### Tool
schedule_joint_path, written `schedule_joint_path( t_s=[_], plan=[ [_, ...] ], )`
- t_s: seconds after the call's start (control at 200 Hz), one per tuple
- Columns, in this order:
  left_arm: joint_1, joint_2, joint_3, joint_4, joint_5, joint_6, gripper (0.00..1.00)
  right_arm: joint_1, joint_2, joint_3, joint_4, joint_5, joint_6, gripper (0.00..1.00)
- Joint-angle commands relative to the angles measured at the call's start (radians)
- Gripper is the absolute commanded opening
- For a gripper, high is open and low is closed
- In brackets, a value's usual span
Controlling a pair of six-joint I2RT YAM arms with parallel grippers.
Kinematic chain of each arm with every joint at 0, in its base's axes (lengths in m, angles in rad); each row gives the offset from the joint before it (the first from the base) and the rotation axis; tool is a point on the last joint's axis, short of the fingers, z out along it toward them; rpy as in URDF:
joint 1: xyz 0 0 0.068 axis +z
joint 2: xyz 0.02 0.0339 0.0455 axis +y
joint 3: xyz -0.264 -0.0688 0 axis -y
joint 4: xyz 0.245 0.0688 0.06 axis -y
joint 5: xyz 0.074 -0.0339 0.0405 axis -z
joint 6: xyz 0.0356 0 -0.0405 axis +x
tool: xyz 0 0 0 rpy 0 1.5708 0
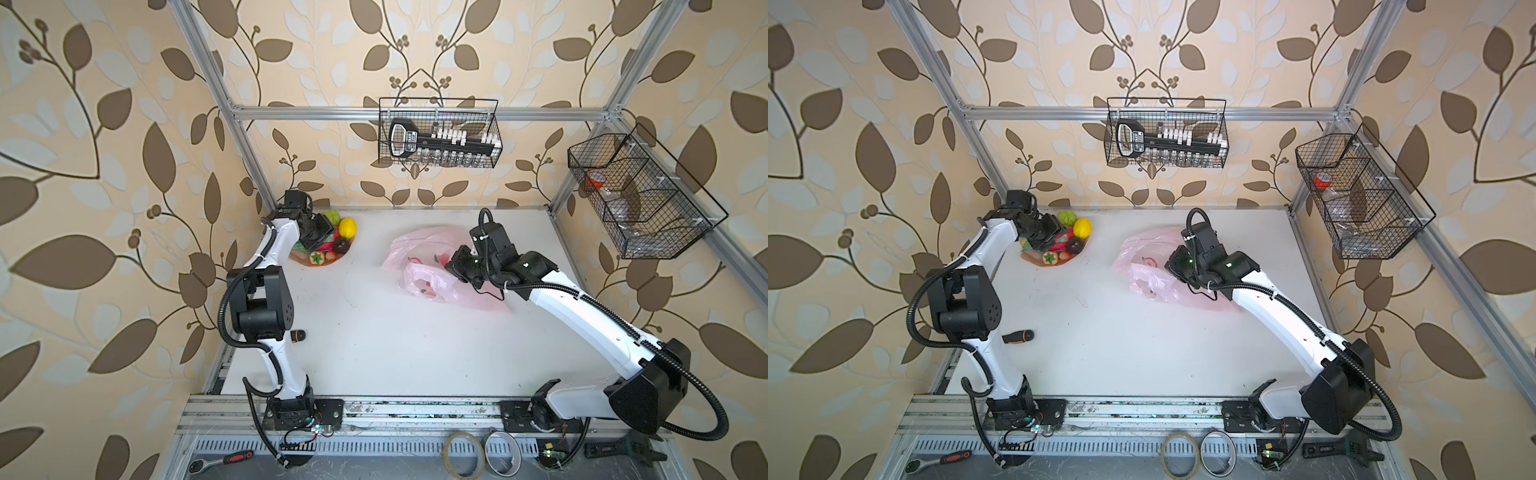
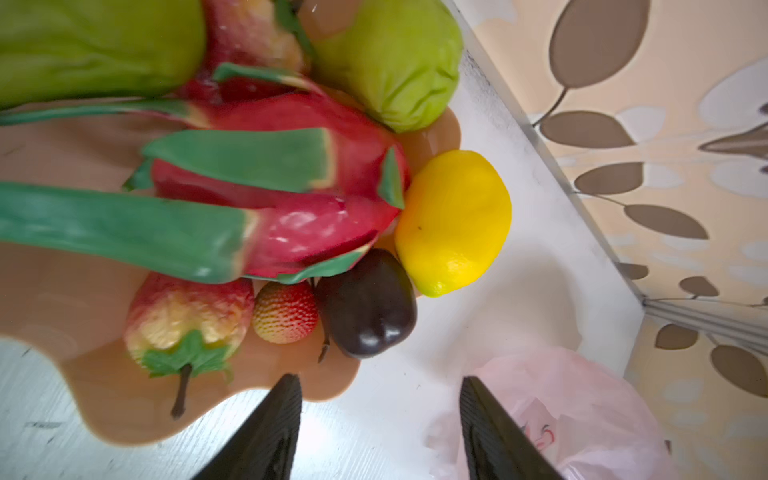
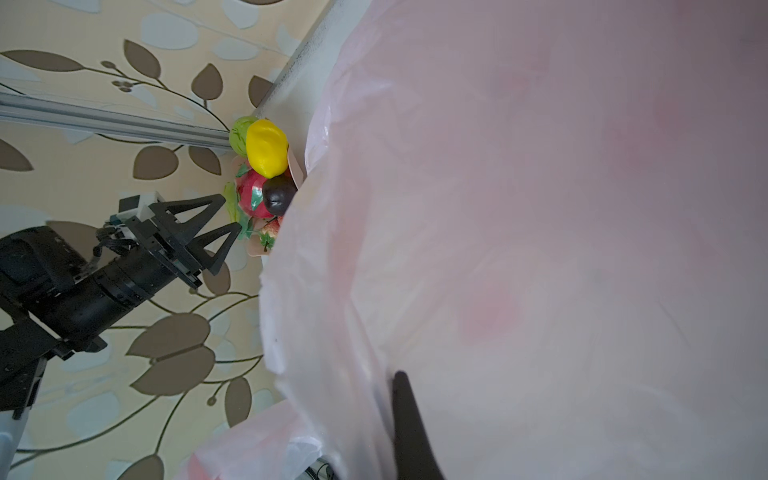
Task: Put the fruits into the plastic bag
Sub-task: 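Lower the left gripper onto the dark purple plum and close on it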
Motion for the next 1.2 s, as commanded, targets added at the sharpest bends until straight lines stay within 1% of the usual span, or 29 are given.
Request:
schedule_joint_path(
  t_s=[0.0,0.265,0.405,0.555,0.84,1.029,1.194],
  plan=[
    [-0.033,0.035,0.068,-0.128,-0.081,0.174,0.62,-0.004,-0.021,-0.020,0.006,-0.003,-0.004,0.00],
    [-0.117,0.092,0.138,-0.179,-0.249,0.281,0.63,-0.007,-0.033,-0.020,0.011,-0.004,-0.007,0.00],
    [-0.135,0.121,0.159,-0.181,-0.297,0.301,0.64,-0.006,-0.033,-0.020,0.011,-0.008,-0.008,0.00],
    [-0.139,0.154,0.181,-0.187,-0.323,0.309,0.64,-0.008,-0.033,-0.020,0.009,-0.009,-0.009,0.00],
    [-0.146,0.192,0.188,-0.157,-0.338,0.314,0.71,-0.012,-0.030,-0.020,0.009,-0.012,-0.021,0.00],
    [-0.146,0.220,0.201,-0.144,-0.328,0.307,0.77,-0.017,-0.023,-0.020,0.012,-0.021,-0.026,0.00],
    [-0.148,0.241,0.217,-0.129,-0.324,0.303,0.79,-0.020,-0.014,-0.020,0.016,-0.026,-0.031,0.00]
  ],
)
